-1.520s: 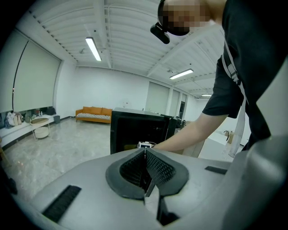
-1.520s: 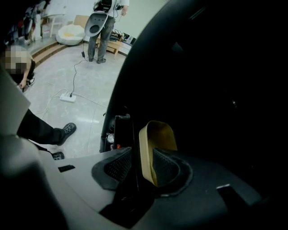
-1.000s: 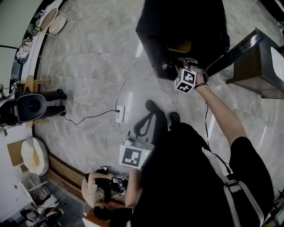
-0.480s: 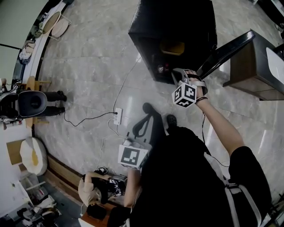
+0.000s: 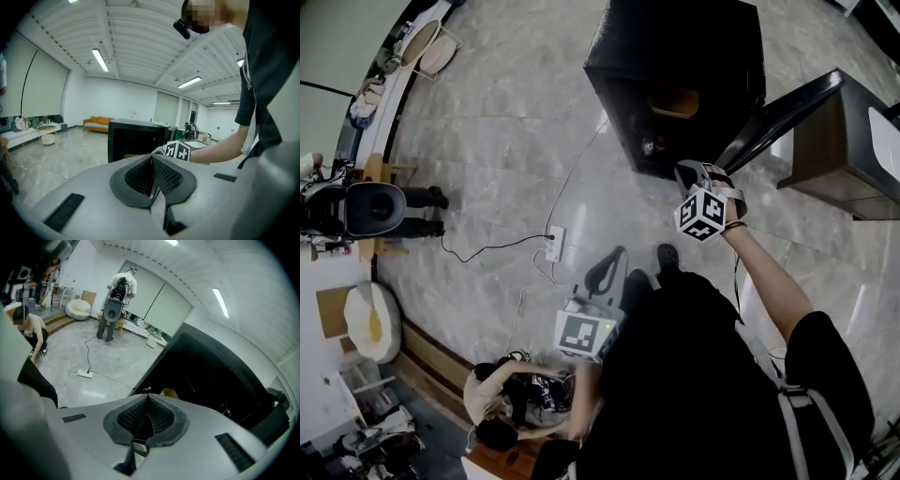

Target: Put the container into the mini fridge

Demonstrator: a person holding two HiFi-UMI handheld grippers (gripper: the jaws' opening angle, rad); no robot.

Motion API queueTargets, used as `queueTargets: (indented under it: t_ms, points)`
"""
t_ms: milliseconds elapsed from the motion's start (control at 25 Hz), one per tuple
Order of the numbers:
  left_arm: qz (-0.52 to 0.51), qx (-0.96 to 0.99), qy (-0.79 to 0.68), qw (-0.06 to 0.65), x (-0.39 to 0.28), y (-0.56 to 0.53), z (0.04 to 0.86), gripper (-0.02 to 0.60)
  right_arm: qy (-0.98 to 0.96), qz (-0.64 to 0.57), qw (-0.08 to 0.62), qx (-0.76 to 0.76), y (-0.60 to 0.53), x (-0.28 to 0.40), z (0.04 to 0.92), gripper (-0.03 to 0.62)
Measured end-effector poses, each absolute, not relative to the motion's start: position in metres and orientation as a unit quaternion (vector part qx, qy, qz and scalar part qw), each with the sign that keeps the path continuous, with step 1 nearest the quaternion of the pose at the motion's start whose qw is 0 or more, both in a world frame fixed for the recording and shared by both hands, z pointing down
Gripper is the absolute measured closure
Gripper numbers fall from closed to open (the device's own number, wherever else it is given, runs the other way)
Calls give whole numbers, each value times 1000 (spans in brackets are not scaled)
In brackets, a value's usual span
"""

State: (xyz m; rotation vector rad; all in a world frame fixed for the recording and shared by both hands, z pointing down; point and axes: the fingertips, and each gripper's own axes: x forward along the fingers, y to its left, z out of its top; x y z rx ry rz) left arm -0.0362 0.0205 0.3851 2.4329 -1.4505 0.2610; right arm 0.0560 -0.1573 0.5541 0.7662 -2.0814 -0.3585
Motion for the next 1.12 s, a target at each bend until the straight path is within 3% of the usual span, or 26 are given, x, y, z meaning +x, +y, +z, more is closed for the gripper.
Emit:
queueTargets:
  t_ms: [760,1120]
  points:
    - [78,872,-468,123,-101,68,379,548,-835,-72,393,378,-67,28,494,576]
    - [70,885,-439,141,-113,111,395,548,-883,-24,255,392,22,11,418,576]
